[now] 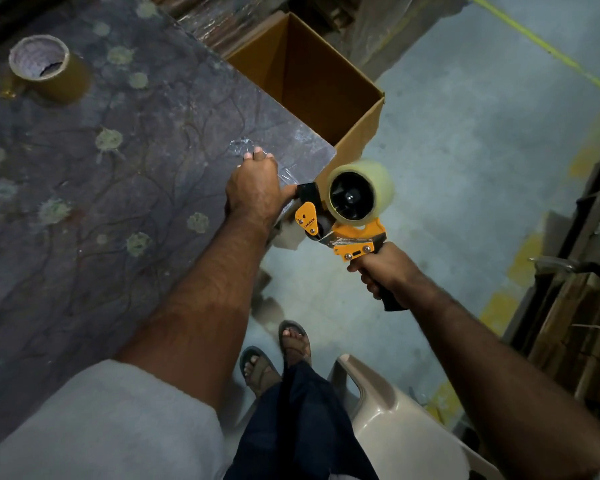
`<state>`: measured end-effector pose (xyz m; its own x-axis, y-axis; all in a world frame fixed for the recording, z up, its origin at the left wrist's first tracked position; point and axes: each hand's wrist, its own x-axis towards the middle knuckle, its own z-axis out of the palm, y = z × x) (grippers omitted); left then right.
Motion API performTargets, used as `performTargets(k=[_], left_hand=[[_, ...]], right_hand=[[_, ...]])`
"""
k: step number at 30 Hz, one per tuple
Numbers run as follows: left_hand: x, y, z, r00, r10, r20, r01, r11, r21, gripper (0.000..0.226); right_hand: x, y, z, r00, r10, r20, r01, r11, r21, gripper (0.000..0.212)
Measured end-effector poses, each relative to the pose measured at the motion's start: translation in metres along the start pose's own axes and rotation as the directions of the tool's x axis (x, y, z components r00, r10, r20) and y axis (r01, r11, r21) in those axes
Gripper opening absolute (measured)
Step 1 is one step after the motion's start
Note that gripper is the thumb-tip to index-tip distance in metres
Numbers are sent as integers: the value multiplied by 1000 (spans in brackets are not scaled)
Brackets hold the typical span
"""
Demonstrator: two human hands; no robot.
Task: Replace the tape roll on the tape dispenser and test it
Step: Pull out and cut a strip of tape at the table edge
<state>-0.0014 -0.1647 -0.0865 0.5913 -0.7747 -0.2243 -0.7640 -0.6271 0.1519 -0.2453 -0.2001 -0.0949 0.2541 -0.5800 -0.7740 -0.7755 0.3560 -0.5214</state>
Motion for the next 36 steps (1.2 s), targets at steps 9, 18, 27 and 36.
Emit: performTargets(k=[9, 18, 27, 36], left_hand=[[-5, -7, -3, 999, 32, 2, -32, 999, -34, 73], [-6, -23, -8, 999, 41, -1, -40, 971, -236, 60], [-6, -24, 1, 999, 44, -25, -48, 981, -186, 61], [-27, -44, -29, 992, 84, 94, -19, 836, -548, 56]], right_hand=[[14, -9, 8, 925, -206, -319, 27, 874, -485, 38], [8, -1, 0, 852, -366, -374, -34, 674, -738, 51], [2, 41, -3, 922, -150, -358, -13, 910, -415, 41], [-61, -37, -18, 957, -29, 289, -126, 855, 503, 39]])
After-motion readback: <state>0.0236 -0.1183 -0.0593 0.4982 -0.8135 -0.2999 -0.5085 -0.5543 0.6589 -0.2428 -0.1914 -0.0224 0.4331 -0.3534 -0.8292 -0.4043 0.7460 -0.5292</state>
